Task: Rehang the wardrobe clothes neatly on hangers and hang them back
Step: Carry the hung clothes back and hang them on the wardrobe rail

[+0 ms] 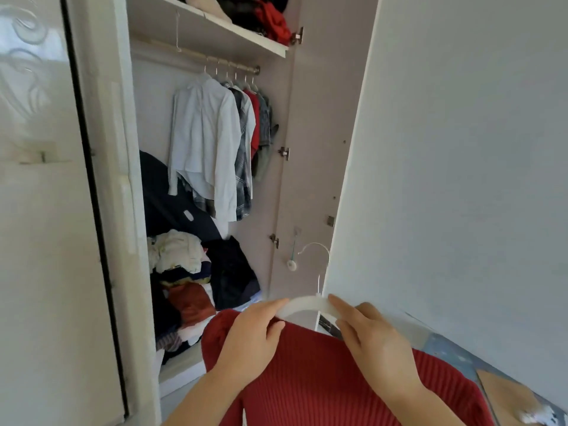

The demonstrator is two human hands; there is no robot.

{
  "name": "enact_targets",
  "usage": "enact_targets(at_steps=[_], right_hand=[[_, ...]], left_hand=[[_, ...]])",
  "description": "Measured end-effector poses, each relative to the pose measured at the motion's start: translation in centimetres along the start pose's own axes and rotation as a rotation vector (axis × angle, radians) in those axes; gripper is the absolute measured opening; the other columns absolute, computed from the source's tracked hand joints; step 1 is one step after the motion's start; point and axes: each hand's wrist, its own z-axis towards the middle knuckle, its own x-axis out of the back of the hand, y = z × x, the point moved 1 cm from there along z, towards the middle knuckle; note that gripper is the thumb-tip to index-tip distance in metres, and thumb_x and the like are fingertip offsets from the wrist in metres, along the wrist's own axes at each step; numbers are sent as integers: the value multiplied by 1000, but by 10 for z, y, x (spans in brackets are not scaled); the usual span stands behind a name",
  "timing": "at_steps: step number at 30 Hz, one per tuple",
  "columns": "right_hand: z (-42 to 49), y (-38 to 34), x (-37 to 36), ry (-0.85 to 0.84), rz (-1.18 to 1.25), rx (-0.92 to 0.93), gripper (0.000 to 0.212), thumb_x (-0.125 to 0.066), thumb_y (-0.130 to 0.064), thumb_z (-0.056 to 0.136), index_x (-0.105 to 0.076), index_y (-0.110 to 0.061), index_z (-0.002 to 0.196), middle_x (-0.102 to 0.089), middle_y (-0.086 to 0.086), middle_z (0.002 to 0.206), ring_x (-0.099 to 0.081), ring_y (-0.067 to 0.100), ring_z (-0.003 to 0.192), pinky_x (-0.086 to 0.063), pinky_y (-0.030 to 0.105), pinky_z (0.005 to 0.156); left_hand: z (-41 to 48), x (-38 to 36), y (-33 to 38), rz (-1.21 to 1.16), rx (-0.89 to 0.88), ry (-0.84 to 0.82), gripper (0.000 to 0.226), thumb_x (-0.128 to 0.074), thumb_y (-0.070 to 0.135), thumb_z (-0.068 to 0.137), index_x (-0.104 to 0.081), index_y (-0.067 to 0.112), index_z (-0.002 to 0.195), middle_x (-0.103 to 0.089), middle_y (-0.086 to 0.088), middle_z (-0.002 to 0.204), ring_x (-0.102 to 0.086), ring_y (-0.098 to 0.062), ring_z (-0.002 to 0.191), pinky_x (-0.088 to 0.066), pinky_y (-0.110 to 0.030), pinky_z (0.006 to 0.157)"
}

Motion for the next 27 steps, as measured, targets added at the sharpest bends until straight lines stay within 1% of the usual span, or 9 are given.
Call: enact_targets(at_steps=[4, 7, 9, 11, 16, 19, 23, 25, 27], right_hand=[[78, 21, -38, -40, -11, 99, 38, -65, -18, 85, -61, -29, 121, -58, -2, 76, -57, 19, 53, -48, 30, 45], [134, 33, -73, -58, -3, 187, 43, -55, -23, 92, -49, -37, 131, -59, -2, 87, -60, 19, 62, -52, 31, 54], [175, 41, -99, -72, -20, 229, 43, -44, -31, 96, -37, -43, 137, -57, -7, 99, -61, 14, 73, -52, 27, 61], [215, 46, -125, -81, -48, 244, 42, -36, -36, 98, -31, -45, 139, -54, -11, 100, -58, 10, 75, -47, 20, 62], [314, 44, -178, -108, -25, 264, 44, -35, -35, 97, -28, -49, 138, -50, -11, 96, -57, 9, 80, -47, 20, 65], [373, 43, -206, -79, -5, 292, 44, -34, -36, 98, -26, -51, 138, -50, -12, 98, -57, 6, 81, -48, 19, 66], [450, 37, -246, -81, 2, 361, 45, -31, -38, 98, -20, -52, 140, -50, -12, 101, -60, 9, 84, -50, 21, 67], [490, 30, -265, -77, 10, 403, 44, -32, -38, 98, -22, -51, 139, -49, -11, 98, -60, 10, 82, -49, 22, 64], [530, 25, -281, -65, 70, 439, 43, -35, -35, 97, -27, -49, 138, -50, -10, 100, -60, 11, 84, -48, 26, 65]], left_hand=[[59, -6, -37, 51, 63, 61, 42, -56, 19, 90, -49, 29, 131, -44, 27, 115, -37, 12, 107, -15, 9, 88], [104, -10, -70, 87, 92, 95, 43, -55, 20, 91, -47, 30, 132, -44, 26, 117, -36, 11, 109, -13, 9, 89], [137, -13, -96, 105, 112, 123, 43, -55, 20, 91, -46, 29, 132, -43, 25, 117, -36, 11, 108, -13, 9, 88], [170, -15, -121, 107, 111, 148, 43, -55, 19, 91, -47, 29, 132, -45, 24, 116, -37, 11, 106, -14, 10, 87], [254, -7, -180, 126, 108, 198, 42, -53, 20, 92, -45, 32, 132, -40, 29, 114, -34, 14, 105, -14, 10, 86], [305, 2, -212, 153, 109, 234, 43, -53, 21, 92, -44, 33, 133, -39, 31, 114, -34, 15, 107, -15, 9, 88], [366, 13, -254, 196, 134, 285, 46, -54, 22, 91, -42, 38, 132, -40, 31, 115, -34, 17, 104, -15, 10, 86], [396, 22, -273, 231, 140, 310, 47, -55, 21, 91, -40, 44, 130, -36, 36, 112, -33, 19, 103, -15, 10, 87], [425, 31, -290, 266, 165, 338, 48, -56, 21, 90, -40, 42, 130, -34, 38, 111, -33, 17, 105, -15, 9, 87]])
